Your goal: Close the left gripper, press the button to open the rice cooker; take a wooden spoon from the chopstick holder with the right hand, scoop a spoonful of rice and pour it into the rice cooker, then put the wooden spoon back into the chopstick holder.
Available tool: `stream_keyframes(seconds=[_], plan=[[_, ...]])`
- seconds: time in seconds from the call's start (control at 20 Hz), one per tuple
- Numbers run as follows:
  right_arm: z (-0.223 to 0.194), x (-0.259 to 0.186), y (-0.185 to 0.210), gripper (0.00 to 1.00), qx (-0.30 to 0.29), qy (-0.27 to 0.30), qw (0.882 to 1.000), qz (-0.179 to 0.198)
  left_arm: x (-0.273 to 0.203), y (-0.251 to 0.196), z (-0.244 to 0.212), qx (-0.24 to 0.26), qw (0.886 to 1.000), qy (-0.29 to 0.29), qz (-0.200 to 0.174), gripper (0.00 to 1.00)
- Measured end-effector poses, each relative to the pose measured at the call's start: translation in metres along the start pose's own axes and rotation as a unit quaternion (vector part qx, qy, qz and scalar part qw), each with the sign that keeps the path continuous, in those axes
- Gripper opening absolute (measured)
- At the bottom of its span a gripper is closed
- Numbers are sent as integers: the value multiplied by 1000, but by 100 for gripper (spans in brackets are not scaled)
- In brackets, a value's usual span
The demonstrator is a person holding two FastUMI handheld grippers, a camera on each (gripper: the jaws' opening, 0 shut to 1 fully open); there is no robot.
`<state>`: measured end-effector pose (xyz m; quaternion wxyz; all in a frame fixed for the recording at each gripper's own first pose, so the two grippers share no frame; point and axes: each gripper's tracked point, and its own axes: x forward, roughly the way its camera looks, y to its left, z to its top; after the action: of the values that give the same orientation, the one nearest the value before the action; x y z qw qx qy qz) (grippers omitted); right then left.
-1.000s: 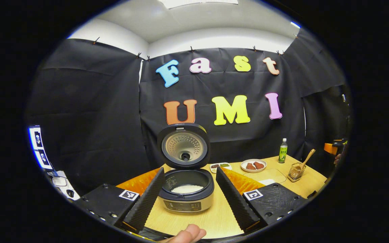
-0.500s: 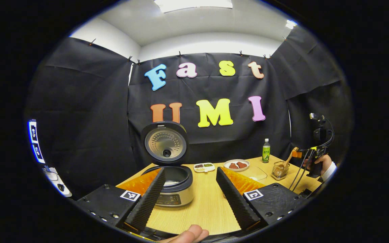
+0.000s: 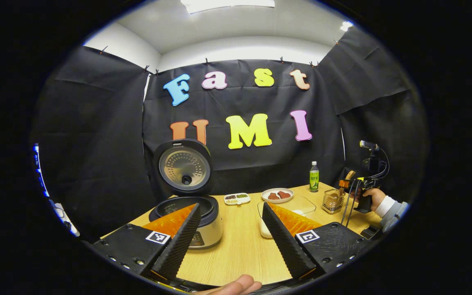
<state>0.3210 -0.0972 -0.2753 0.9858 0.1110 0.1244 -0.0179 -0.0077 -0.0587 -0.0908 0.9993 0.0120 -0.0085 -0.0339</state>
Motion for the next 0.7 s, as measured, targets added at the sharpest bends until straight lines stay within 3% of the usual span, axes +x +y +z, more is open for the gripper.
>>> stream_keyframes(seconds=[0.05, 0.15, 0.25, 0.3, 0.5, 0.7], plan=[[2, 3, 0, 80, 1, -13, 1000, 1, 1, -1, -2, 1, 1000, 1, 1, 96], [8, 5, 7, 59, 5, -32, 999, 23, 2, 0, -5, 0, 1000, 2, 3, 96], [6, -2, 24, 38, 16, -23, 996, 79, -1, -2, -6, -6, 1000, 1, 1, 96], [7, 6, 22, 27, 30, -21, 996, 80, -3, -2, -6, -8, 1000, 1, -2, 96], [14, -3, 26, 20, 26, -25, 997, 63, -10, 8, -2, -2, 1000, -6, 6, 96], [40, -19, 42, 14, 10, -55, 996, 70, -17, 13, -2, -3, 1000, -9, 7, 96]])
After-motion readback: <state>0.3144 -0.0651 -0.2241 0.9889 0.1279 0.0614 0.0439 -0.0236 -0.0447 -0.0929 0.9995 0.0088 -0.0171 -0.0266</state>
